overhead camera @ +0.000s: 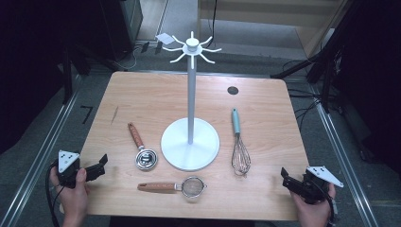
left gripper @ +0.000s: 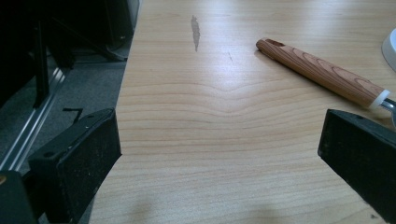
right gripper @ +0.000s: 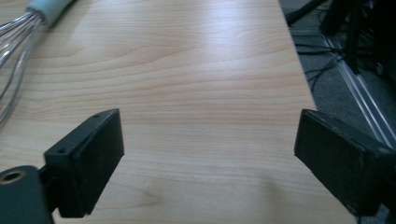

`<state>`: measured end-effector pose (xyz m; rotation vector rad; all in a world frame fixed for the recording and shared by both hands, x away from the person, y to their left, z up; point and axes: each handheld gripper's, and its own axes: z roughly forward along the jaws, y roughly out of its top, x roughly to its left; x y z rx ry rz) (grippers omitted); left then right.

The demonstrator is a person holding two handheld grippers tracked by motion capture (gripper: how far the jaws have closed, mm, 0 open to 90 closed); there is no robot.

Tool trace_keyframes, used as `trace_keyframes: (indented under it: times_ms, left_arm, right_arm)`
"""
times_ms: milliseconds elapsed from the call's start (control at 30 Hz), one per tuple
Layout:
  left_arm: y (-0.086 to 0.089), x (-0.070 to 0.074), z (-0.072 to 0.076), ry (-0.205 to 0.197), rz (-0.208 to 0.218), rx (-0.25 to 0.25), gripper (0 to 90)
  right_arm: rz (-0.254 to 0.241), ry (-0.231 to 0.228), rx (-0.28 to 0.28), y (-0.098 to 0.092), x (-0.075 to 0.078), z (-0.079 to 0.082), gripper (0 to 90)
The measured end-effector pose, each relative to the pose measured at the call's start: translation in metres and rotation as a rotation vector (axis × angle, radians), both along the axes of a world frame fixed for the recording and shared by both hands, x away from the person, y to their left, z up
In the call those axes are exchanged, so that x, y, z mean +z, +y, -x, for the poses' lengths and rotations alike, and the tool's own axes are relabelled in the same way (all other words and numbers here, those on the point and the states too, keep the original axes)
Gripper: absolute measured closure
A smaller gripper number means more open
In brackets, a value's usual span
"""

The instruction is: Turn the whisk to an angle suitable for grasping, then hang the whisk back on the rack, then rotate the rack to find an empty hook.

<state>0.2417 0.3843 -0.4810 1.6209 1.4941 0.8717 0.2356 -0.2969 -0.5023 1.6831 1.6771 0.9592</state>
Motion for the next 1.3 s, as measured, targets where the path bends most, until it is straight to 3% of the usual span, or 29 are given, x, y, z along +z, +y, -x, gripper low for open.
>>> trace_keyframes:
  times_ms: [133,233,367,500,533,600,633,767,900,933,967,1000,1067,1167,1200,1233,1300]
  left_arm:
    - [-0.002,0.000,0.000,0.004,-0.013,-0.004,0.0]
    - [-0.001,0.000,0.000,0.004,-0.005,-0.008,0.0]
    - [-0.001,0.000,0.000,0.005,0.003,-0.008,0.0]
    - [0.000,0.000,0.000,0.006,0.005,-0.009,0.0]
    - [0.000,0.000,0.000,0.006,0.005,-0.009,0.0]
    - [0.001,0.000,0.000,0.005,0.019,-0.009,0.0]
    - [0.001,0.000,0.000,0.005,0.019,-0.009,0.0]
    - [0.001,0.000,0.000,0.005,0.020,-0.007,0.0]
    - [0.000,0.000,0.000,0.006,0.015,-0.006,0.0]
    - [0.000,0.000,0.000,0.008,0.011,-0.003,0.0]
    - [0.000,0.000,0.000,0.010,0.007,-0.003,0.0]
    - [0.000,0.000,0.000,0.010,0.007,-0.003,0.0]
    - [-0.001,0.000,0.000,0.009,0.005,-0.003,0.0]
    - [-0.001,0.000,0.000,0.007,0.008,-0.006,0.0]
    - [-0.001,0.000,0.000,0.007,0.008,-0.006,0.0]
    - [-0.001,0.000,0.000,0.005,0.006,-0.007,0.0]
    - [-0.001,0.000,0.000,0.005,0.007,-0.007,0.0]
  right_arm:
    - [0.005,0.016,-0.017,0.000,0.003,-0.001,10.6]
    - [0.038,0.067,-0.022,0.006,0.009,-0.004,13.8]
    - [0.001,0.079,0.029,0.014,0.016,-0.006,13.6]
    - [0.007,0.086,0.055,0.022,0.022,-0.007,14.1]
    - [0.050,0.095,0.063,0.026,0.024,-0.007,14.9]
    - [0.168,0.115,0.025,0.036,0.026,-0.007,18.7]
    - [0.190,0.126,0.003,0.039,0.026,-0.008,20.1]
    - [0.088,0.165,-0.012,0.038,0.024,-0.012,24.1]
    - [0.104,0.156,-0.031,0.040,0.025,-0.012,28.7]
    - [0.094,0.156,-0.024,0.040,0.026,-0.012,32.3]
    - [0.090,0.154,0.050,0.041,0.027,-0.011,52.3]
    - [0.111,0.153,0.069,0.042,0.026,-0.011,50.0]
    - [0.135,0.163,0.051,0.047,0.024,-0.011,48.5]
    - [0.059,0.187,0.050,0.045,0.025,-0.014,48.0]
    - [0.059,0.187,0.050,0.045,0.025,-0.014,48.0]
    - [0.027,0.202,0.066,0.043,0.026,-0.018,38.1]
    - [-0.008,0.213,0.082,0.043,0.025,-0.020,27.9]
